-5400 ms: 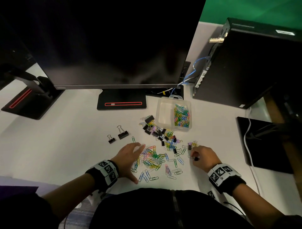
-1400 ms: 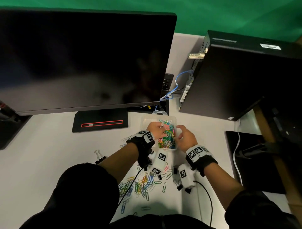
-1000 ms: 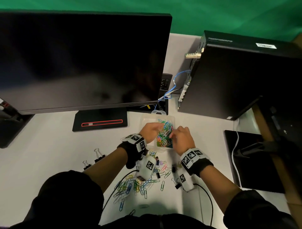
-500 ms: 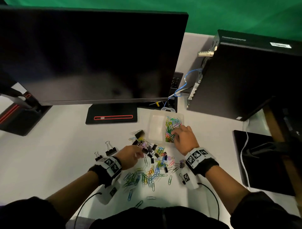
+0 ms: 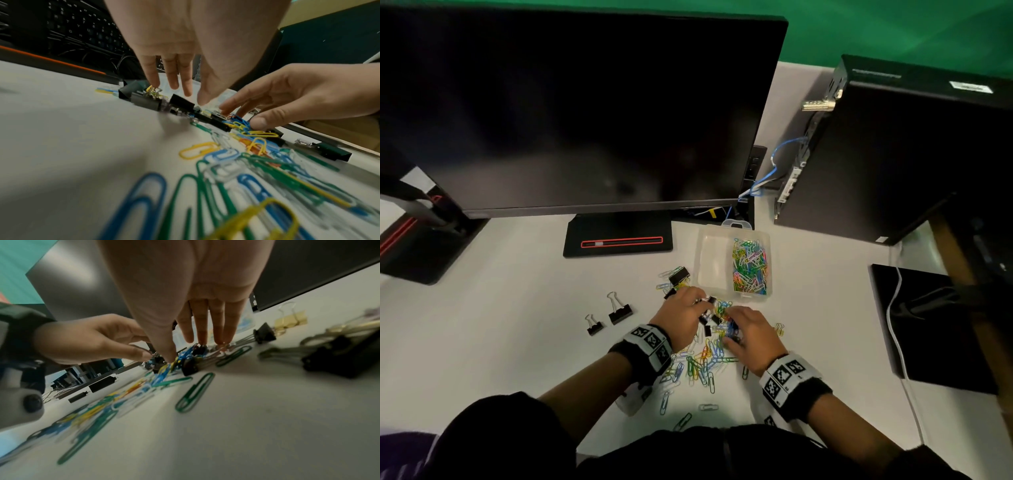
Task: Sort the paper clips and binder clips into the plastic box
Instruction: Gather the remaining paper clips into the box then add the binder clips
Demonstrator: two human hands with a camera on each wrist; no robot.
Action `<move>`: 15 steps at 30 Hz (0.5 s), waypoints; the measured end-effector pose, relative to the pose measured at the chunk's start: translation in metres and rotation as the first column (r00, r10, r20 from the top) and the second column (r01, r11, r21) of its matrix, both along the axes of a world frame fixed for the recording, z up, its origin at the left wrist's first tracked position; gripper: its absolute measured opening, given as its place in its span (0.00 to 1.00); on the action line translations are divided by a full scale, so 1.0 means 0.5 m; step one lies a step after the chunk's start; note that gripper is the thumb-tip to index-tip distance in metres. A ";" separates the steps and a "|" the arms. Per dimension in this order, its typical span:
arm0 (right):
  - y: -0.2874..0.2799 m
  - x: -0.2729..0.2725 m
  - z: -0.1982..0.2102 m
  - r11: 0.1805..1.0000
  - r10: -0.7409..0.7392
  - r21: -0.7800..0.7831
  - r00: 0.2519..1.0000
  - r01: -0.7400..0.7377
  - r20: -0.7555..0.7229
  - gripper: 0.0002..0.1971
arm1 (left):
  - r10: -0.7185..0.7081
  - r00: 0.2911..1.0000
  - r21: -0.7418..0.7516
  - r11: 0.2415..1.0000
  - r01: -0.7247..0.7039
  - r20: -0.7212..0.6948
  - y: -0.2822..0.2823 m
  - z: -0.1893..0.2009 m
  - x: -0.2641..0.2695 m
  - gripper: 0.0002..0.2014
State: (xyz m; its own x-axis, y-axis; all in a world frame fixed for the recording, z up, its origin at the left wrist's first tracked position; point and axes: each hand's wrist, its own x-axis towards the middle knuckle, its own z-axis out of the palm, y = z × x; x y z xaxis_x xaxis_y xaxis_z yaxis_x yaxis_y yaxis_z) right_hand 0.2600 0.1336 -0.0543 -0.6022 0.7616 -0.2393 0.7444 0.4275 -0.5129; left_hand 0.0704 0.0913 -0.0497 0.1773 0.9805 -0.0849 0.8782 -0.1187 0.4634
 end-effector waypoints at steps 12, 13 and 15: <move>0.009 0.006 0.002 0.988 -0.124 -0.109 0.981 0.108 -0.149 0.10 | 0.019 0.999 -0.010 1.000 -0.019 0.047 -0.022 -0.011 -0.039 0.08; 0.010 0.009 0.002 0.983 -0.146 -0.133 0.973 0.124 -0.176 0.09 | 0.024 0.998 0.001 1.000 -0.024 0.060 -0.027 -0.010 -0.041 0.07; 0.016 0.019 0.003 0.965 -0.223 -0.194 0.945 0.179 -0.238 0.10 | 0.048 0.995 0.010 0.999 -0.049 0.090 -0.037 -0.006 -0.048 0.07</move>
